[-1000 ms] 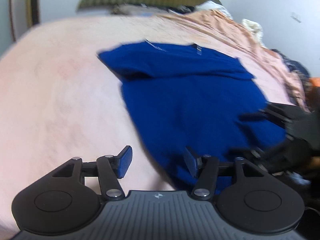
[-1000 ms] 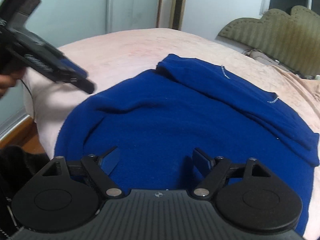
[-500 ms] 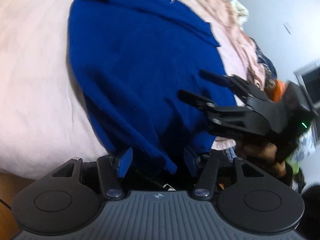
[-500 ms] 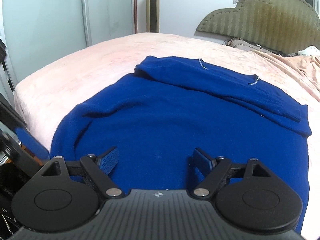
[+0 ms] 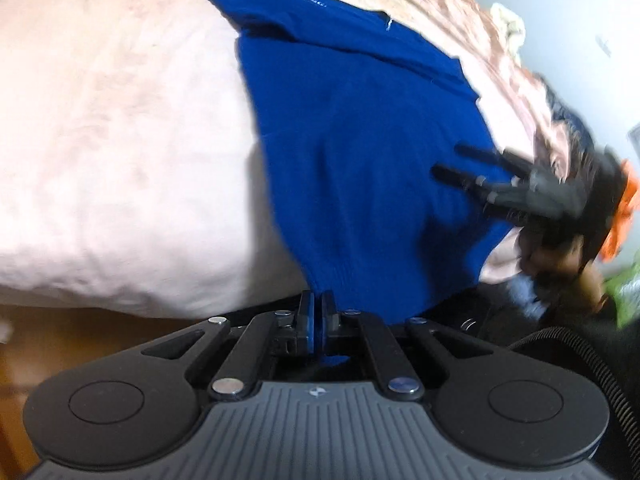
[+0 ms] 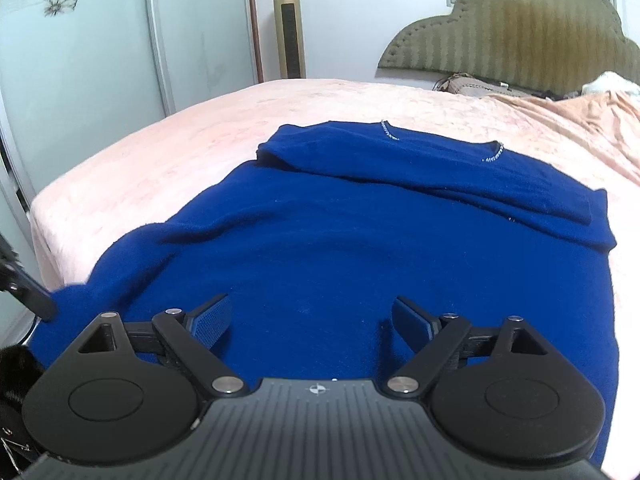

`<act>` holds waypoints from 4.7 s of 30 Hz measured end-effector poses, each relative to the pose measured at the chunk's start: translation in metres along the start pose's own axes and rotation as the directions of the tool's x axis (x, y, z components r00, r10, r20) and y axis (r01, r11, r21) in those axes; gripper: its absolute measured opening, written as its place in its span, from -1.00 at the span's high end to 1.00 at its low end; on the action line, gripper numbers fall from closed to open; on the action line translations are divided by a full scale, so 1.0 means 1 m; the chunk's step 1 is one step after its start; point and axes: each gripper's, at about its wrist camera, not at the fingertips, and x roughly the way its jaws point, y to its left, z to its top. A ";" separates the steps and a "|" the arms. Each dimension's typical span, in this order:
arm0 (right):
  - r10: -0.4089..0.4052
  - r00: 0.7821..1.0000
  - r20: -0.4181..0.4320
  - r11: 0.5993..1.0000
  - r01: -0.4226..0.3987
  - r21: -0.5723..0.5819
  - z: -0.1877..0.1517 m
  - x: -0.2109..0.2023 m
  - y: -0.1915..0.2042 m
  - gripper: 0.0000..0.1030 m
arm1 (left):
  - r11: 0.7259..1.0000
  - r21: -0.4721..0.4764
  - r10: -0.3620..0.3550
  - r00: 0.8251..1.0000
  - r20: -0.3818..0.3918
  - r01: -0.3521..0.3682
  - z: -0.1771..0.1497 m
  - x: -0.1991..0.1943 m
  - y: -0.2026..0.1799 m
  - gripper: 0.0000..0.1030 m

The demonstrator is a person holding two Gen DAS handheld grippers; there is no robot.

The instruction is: Fold small clothes

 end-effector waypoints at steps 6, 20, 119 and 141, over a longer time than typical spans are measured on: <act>-0.002 0.999 -0.044 1.000 0.002 -0.018 -0.002 0.009 0.003 -0.77 | 0.996 0.061 0.063 0.993 0.095 -0.069 0.021 -0.015 -0.002 0.86; -0.361 0.933 0.002 0.897 0.346 0.275 -0.009 -0.041 -0.098 -0.76 | 0.995 -0.010 0.102 0.960 0.260 -0.103 0.130 0.087 0.015 -0.28; -0.008 0.954 0.300 0.932 -0.102 0.348 -0.012 -0.197 -0.066 0.79 | 0.945 0.255 -0.307 0.830 0.466 0.206 0.040 -0.086 -0.011 0.84; -0.008 0.967 0.255 0.852 -0.127 0.507 -0.003 -0.137 -0.116 0.77 | 0.967 -0.029 -0.251 0.964 0.086 0.254 0.067 0.025 0.034 0.25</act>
